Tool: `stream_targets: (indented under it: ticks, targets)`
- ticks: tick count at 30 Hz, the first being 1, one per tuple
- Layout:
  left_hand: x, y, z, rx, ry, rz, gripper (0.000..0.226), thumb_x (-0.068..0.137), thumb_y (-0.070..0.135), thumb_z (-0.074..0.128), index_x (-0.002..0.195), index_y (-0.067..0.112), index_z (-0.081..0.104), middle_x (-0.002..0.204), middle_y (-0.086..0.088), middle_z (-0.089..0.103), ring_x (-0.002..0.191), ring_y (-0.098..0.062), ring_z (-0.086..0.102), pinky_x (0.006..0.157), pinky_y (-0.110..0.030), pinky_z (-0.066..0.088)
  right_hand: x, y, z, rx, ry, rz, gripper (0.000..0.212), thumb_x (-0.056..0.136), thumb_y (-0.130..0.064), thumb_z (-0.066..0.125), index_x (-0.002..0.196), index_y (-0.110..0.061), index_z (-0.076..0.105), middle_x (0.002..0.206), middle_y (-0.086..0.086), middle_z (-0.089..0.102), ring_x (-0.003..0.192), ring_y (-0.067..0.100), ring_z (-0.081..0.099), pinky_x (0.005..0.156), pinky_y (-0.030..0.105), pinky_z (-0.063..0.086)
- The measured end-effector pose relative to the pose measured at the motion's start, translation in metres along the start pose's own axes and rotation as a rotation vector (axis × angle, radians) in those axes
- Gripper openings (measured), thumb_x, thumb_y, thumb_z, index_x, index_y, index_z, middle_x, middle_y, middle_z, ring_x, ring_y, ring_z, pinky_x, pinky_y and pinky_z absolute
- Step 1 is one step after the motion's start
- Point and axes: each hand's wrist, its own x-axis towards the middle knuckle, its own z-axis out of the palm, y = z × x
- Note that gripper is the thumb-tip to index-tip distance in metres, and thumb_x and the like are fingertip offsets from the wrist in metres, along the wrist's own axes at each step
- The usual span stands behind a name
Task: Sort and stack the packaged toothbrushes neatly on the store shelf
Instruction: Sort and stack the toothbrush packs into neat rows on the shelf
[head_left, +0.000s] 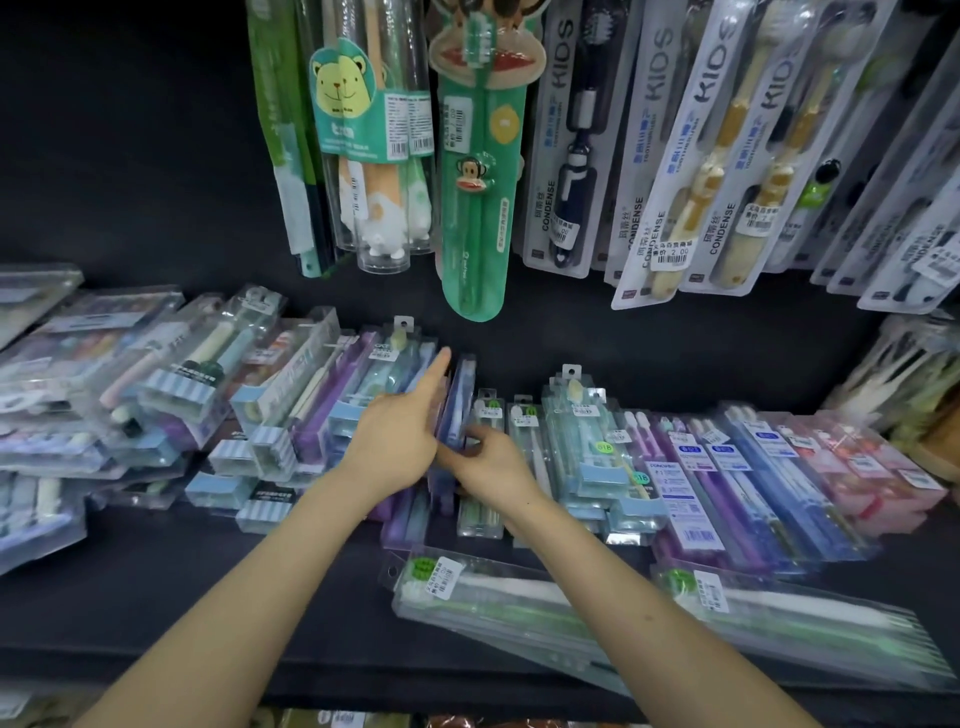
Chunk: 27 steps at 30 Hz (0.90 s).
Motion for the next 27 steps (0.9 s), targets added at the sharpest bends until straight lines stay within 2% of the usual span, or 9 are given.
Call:
stream_targets:
  ticks: [5, 8, 10, 13, 17, 20, 22, 25, 27]
  targets:
    - [0.002, -0.003, -0.007, -0.372, 0.047, -0.087, 0.072, 0.086, -0.013, 0.038, 0.15, 0.018, 0.023, 0.131, -0.01, 0.056, 0.116, -0.022, 0.057, 0.092, -0.034, 0.047, 0.002, -0.002, -0.002, 0.069, 0.122, 0.012, 0.007, 0.081, -0.013, 0.066, 0.086, -0.01, 0.063, 0.076, 0.004, 0.064, 0.074, 0.021, 0.061, 0.073, 0.042, 0.051]
    - [0.002, -0.004, -0.002, -0.31, 0.037, -0.078, 0.058, 0.09, -0.005, 0.048, 0.144, 0.014, 0.037, 0.133, -0.008, 0.056, 0.116, -0.019, 0.057, 0.096, -0.027, 0.042, -0.004, -0.003, -0.015, 0.11, 0.172, 0.029, 0.031, 0.085, -0.006, 0.06, 0.115, 0.001, 0.062, 0.102, 0.006, 0.065, 0.092, 0.021, 0.061, 0.083, 0.037, 0.051]
    - [0.001, -0.004, 0.002, -0.196, 0.07, -0.035, 0.047, 0.091, 0.004, 0.053, 0.137, 0.013, 0.048, 0.132, -0.007, 0.058, 0.116, -0.019, 0.058, 0.094, -0.024, 0.039, -0.016, 0.0, -0.029, 0.136, 0.202, 0.035, 0.038, 0.086, -0.002, 0.059, 0.124, -0.002, 0.059, 0.117, 0.012, 0.065, 0.102, 0.022, 0.062, 0.086, 0.029, 0.05]
    - [-0.002, 0.0, 0.006, -0.036, 0.131, 0.082, 0.036, 0.089, 0.008, 0.058, 0.125, 0.012, 0.062, 0.12, -0.01, 0.065, 0.109, -0.028, 0.06, 0.091, -0.029, 0.039, -0.043, 0.015, -0.061, 0.221, 0.238, 0.011, 0.044, 0.087, 0.001, 0.058, 0.129, -0.01, 0.057, 0.119, 0.006, 0.064, 0.108, 0.018, 0.061, 0.093, 0.03, 0.05]
    - [-0.005, 0.007, 0.013, 0.197, 0.089, 0.138, 0.035, 0.089, 0.018, 0.057, 0.123, 0.019, 0.064, 0.123, -0.002, 0.064, 0.112, -0.025, 0.058, 0.099, -0.034, 0.036, -0.081, 0.045, -0.132, 0.238, 0.417, -0.039, 0.039, 0.085, 0.008, 0.056, 0.11, -0.02, 0.067, 0.091, -0.004, 0.072, 0.083, 0.012, 0.069, 0.069, 0.02, 0.054]
    - [-0.005, 0.014, 0.013, 0.249, 0.066, 0.113, 0.035, 0.089, 0.022, 0.057, 0.123, 0.021, 0.064, 0.124, -0.002, 0.063, 0.114, -0.026, 0.057, 0.1, -0.036, 0.035, -0.099, 0.066, -0.188, 0.147, 0.552, 0.017, 0.036, 0.085, 0.013, 0.054, 0.111, -0.007, 0.067, 0.081, -0.002, 0.072, 0.067, 0.022, 0.07, 0.054, 0.028, 0.056]
    - [-0.004, 0.02, 0.014, 0.26, 0.053, 0.096, 0.034, 0.088, 0.021, 0.058, 0.122, 0.019, 0.064, 0.125, -0.004, 0.063, 0.114, -0.028, 0.057, 0.1, -0.038, 0.035, -0.104, 0.08, -0.219, 0.115, 0.599, 0.067, 0.034, 0.085, 0.014, 0.053, 0.111, -0.003, 0.066, 0.077, 0.002, 0.068, 0.06, 0.026, 0.065, 0.056, 0.027, 0.054]
    - [0.0, 0.029, 0.019, 0.269, 0.038, 0.092, 0.032, 0.089, 0.021, 0.059, 0.12, 0.02, 0.066, 0.124, -0.003, 0.063, 0.114, -0.03, 0.056, 0.098, -0.039, 0.035, -0.109, 0.094, -0.249, 0.106, 0.596, 0.118, 0.032, 0.085, 0.013, 0.051, 0.093, -0.01, 0.071, 0.074, 0.0, 0.07, 0.069, 0.035, 0.065, 0.073, 0.049, 0.055]
    - [0.002, 0.037, 0.023, 0.266, 0.038, 0.107, 0.031, 0.089, 0.021, 0.059, 0.119, 0.02, 0.066, 0.123, -0.003, 0.063, 0.113, -0.03, 0.057, 0.098, -0.038, 0.037, -0.108, 0.099, -0.259, 0.089, 0.613, 0.119, 0.042, 0.083, 0.015, 0.052, 0.073, -0.022, 0.069, 0.062, -0.01, 0.069, 0.066, 0.021, 0.065, 0.071, 0.043, 0.056]
